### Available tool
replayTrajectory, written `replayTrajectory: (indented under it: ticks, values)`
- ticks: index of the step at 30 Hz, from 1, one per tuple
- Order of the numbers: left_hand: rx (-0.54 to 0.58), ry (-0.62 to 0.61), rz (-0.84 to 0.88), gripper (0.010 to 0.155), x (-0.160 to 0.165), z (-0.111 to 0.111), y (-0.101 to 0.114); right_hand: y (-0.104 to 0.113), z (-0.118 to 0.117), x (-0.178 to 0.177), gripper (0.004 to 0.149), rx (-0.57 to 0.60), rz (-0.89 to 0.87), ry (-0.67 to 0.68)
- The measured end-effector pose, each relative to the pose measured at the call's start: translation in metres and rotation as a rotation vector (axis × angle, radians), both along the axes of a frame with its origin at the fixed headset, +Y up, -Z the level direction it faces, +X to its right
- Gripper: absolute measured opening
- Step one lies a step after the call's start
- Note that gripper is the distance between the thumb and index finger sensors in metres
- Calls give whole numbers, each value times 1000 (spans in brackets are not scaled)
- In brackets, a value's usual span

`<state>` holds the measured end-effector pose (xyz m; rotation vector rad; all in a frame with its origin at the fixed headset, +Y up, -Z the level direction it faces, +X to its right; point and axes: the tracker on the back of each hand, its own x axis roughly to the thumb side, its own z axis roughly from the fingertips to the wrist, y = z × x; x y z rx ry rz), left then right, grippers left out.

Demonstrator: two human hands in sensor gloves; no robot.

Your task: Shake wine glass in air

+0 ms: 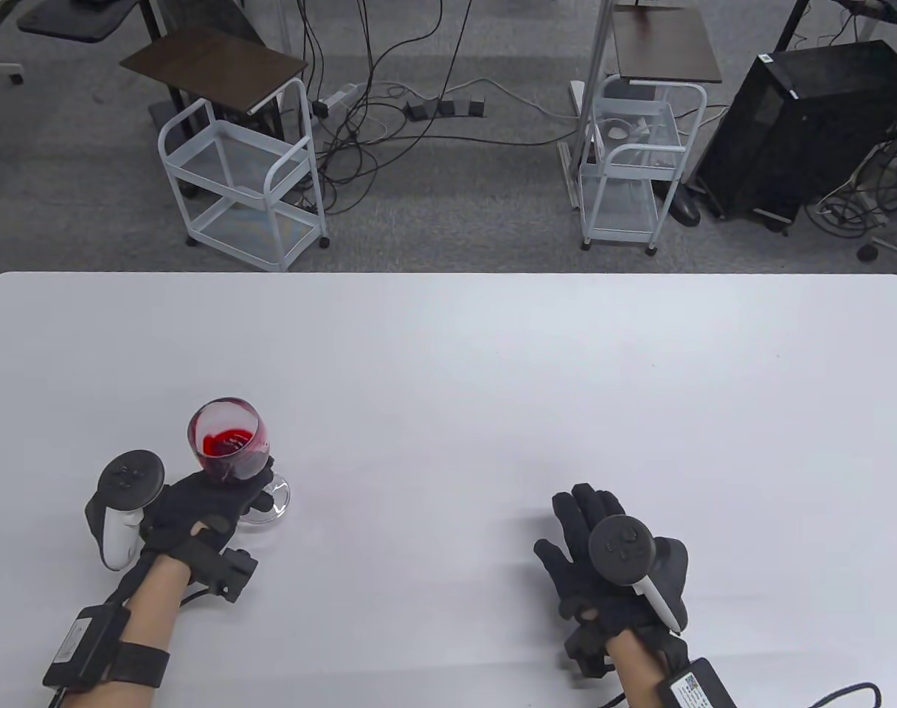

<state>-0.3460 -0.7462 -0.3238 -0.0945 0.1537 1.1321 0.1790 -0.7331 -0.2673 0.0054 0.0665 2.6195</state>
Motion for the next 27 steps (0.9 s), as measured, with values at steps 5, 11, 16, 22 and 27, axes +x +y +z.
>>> replayTrajectory:
  ticks: [5,11,16,22,27]
  values:
    - [1,-36,-3,44,3,1,1,1,1,0,70,4,-1,6]
    - [6,-49,-9,44,3,0,3,1,0,1,70,4,-9,2]
    - [7,-42,12,44,2,0,3,1,0,1,70,0,-12,2]
    - [-3,-16,27,44,-2,0,1,1,-1,1,70,-4,-14,1]
    - [-9,7,18,44,-6,-1,1,0,-2,1,70,-9,-16,1]
